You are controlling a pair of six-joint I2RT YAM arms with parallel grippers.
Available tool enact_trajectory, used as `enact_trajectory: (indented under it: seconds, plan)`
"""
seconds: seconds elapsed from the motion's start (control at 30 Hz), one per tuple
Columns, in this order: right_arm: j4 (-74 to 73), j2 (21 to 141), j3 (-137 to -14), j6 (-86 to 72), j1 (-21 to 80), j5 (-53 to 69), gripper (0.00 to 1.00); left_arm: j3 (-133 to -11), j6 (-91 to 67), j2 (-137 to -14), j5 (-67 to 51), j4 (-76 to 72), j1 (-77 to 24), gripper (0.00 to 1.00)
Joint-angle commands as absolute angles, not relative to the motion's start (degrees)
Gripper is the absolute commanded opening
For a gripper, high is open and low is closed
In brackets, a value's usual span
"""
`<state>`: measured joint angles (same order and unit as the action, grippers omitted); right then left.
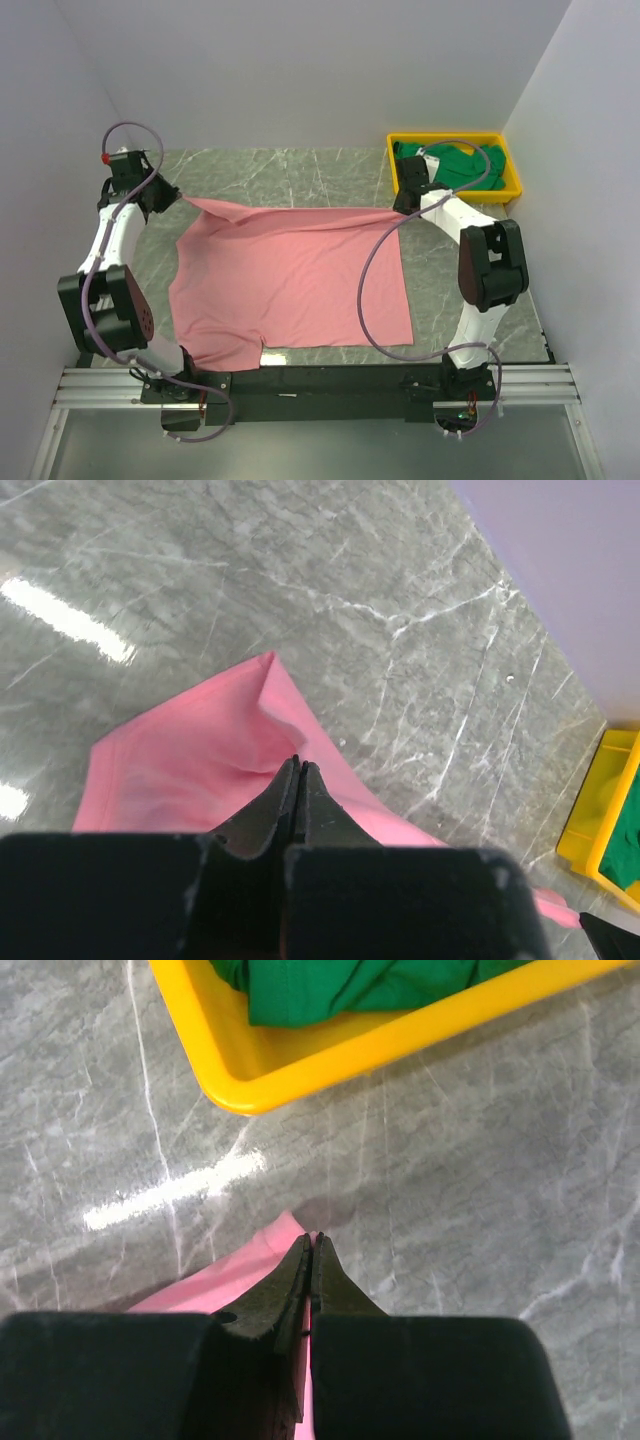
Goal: Fold and stack the t-shirts
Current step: Fold the tshirt
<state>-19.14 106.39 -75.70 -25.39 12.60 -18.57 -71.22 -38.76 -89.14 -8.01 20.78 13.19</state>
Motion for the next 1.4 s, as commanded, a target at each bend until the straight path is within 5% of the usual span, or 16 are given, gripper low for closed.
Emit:
enact_trajectory:
  seconds: [0.0,0.93,1.13,1.37]
  plan:
    - [-16.70,102.57,-74.10,-24.70,12.48,-20.13,0.00,-67.51,-40.25,-83.24,-5.54,19.08,13.27,0.01]
    - [-16.26,102.13,-65.22,-29.97,15.82,-19.16,0.06,-45.09,-48.34,-69.96,-4.75,13.36,16.70,0.01]
    - [-16.61,100.55,-62.58,-30.94,15.82,-18.28,0.17,-42.63,-48.69,-69.35,-4.30,13.09,16.79,0.01]
    - [-16.79,95.19,-58.19,-31.11,16.00,-16.53,0.49,-41.49,-47.55,-66.36,-5.27,13.97,16.70,0.01]
